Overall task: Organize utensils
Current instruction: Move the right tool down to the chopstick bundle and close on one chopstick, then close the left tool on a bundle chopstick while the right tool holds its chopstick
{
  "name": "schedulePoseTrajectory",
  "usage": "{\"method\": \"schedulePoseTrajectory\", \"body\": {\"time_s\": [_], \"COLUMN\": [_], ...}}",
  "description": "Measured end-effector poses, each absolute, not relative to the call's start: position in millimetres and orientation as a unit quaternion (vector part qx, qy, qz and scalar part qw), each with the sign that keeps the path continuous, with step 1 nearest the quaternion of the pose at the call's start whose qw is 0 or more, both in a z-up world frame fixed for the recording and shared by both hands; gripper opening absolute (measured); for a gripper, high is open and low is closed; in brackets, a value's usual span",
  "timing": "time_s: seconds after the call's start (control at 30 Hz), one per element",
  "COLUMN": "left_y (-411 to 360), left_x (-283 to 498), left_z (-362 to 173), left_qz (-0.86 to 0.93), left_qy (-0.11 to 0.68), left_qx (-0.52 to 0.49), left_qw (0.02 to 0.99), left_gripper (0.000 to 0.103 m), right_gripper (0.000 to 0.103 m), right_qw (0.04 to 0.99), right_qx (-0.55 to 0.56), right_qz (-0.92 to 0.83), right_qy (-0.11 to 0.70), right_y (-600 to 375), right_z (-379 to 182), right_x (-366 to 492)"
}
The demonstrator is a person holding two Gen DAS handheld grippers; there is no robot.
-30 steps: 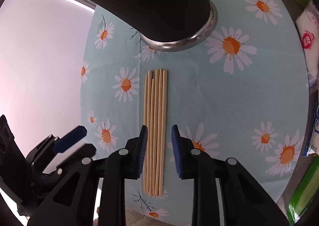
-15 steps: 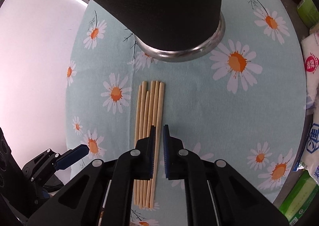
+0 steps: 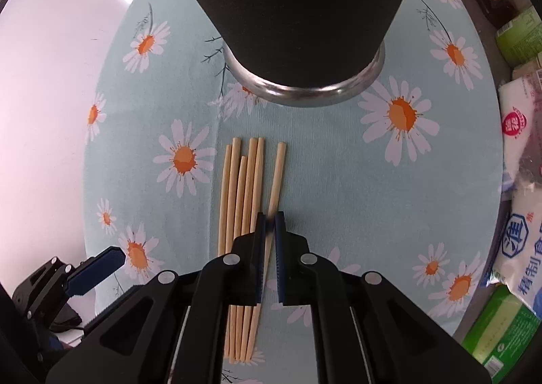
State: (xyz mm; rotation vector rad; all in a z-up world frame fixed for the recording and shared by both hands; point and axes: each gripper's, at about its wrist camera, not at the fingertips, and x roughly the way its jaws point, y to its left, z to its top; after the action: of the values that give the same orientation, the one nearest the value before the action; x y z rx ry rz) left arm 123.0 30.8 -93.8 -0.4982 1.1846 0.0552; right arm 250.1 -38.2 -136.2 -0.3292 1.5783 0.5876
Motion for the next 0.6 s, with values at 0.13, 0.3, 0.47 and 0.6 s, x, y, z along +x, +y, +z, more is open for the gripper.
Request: {"method": "schedulePoseTrajectory", "body": {"time_s": [0.13,0.3,0.47,0.6], "left_y": [34,34,34,36], "left_x": [123,124,128,136], "left_z": [-93,-92,-94,-101], "left_qz": [0.030,0.033,0.026,0.024], "left_qy": [0.554,0.559,0.567,0.582], "left_qx": [-0.231,-0.226,-0.227,-0.236], "left_qw": [0.799,0.797,0.791,0.778], "left_gripper": [0.037,0.037,0.037,0.037], "right_gripper": [0.006,0.005,0.005,0.005], "right_qw": [0.658,0.652,0.641,0.640], "right_qx": [-0.166,-0.160,-0.136,-0.101], "right_qz": [0.255,0.261,0.266,0.272], "right_qy": [0.689,0.694,0.707,0.712], "right_y": [-25,-23,-33,-50], "right_z": [-137,-137,-136,-130], "right_x": [243,238,240,240]}}
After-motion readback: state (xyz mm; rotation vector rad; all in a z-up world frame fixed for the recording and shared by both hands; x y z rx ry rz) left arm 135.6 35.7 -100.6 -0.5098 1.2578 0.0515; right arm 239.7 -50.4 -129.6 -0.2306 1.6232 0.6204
